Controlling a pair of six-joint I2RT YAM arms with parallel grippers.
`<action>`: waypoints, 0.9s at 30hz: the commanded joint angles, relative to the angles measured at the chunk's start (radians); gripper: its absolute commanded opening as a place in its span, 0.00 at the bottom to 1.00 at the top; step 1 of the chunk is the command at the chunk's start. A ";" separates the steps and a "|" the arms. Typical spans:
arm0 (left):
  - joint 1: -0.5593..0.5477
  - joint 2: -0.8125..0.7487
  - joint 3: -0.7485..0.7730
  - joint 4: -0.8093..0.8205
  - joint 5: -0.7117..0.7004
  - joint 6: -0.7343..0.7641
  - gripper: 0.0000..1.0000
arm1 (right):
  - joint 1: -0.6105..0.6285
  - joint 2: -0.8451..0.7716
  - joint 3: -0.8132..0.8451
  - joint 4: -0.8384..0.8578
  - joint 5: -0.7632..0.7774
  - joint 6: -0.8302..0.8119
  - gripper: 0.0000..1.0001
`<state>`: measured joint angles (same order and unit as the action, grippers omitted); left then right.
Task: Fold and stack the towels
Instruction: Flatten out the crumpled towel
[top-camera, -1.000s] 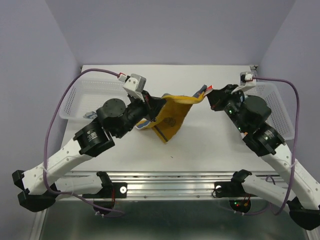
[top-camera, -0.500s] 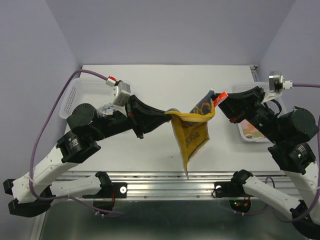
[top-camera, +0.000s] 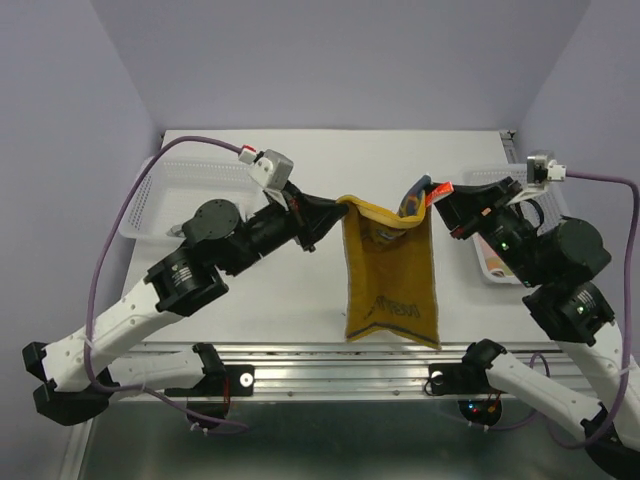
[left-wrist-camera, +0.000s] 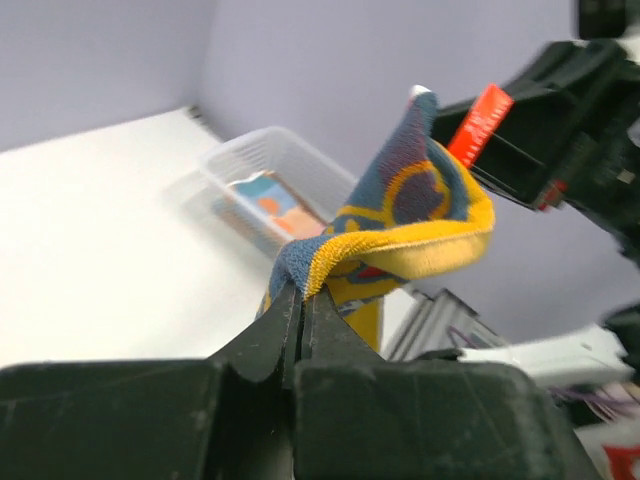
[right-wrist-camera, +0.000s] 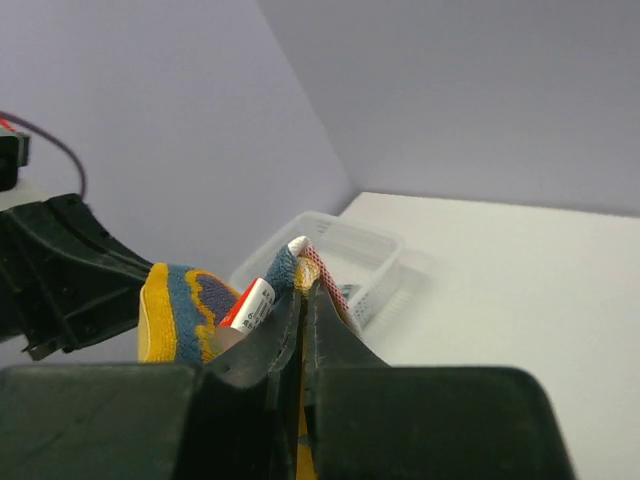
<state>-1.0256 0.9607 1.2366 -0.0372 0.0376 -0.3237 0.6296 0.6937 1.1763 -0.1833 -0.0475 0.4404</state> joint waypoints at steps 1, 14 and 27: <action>0.040 0.128 0.027 -0.047 -0.313 -0.035 0.00 | 0.004 0.067 -0.104 0.062 0.297 -0.042 0.01; 0.410 0.701 0.332 -0.027 -0.157 0.296 0.00 | -0.131 0.564 -0.109 0.295 0.539 -0.132 0.01; 0.519 1.089 0.693 -0.141 -0.111 0.509 0.00 | -0.321 0.998 0.111 0.387 0.319 -0.144 0.01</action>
<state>-0.5339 2.0102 1.8519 -0.1406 -0.0605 0.1036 0.3382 1.6665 1.1843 0.1284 0.3088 0.3126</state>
